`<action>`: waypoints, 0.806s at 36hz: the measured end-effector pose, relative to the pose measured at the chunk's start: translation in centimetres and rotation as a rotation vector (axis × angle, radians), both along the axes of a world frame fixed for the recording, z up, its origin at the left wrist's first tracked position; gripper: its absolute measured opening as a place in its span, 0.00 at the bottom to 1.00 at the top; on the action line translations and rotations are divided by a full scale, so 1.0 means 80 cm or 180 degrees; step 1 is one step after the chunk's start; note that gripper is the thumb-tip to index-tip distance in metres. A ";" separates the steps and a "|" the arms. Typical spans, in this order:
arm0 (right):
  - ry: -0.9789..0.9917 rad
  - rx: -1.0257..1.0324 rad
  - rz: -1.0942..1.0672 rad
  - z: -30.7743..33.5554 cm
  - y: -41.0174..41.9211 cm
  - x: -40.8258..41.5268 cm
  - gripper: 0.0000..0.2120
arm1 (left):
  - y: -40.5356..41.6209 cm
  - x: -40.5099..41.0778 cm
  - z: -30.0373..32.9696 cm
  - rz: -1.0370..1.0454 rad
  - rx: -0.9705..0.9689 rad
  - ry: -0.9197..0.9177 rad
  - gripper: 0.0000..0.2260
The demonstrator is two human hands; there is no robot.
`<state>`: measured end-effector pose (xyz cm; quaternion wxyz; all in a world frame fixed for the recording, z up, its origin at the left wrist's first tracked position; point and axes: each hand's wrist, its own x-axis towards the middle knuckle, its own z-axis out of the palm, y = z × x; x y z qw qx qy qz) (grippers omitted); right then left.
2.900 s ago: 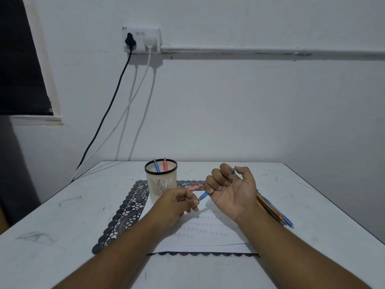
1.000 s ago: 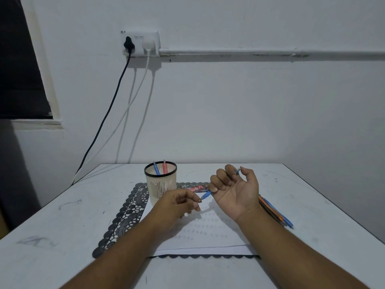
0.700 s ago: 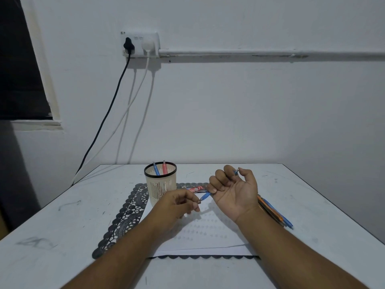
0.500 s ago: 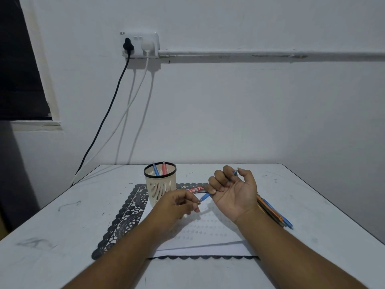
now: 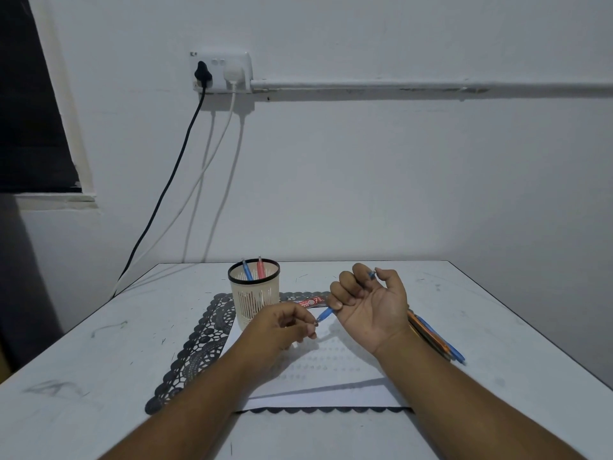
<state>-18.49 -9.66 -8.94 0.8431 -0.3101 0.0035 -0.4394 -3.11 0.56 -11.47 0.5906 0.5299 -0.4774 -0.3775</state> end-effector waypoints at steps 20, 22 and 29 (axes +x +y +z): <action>-0.0086 0.0106 0.0064 0.000 0.002 -0.001 0.16 | 0.002 0.000 0.000 0.0012 -0.0012 -0.0125 0.05; -0.0053 0.0132 0.0057 0.000 0.003 -0.002 0.17 | 0.003 0.001 0.001 0.0025 -0.0054 -0.0208 0.05; 0.0446 0.0082 -0.0192 0.008 0.003 0.006 0.09 | 0.004 0.005 0.002 0.0120 -0.0285 -0.0581 0.04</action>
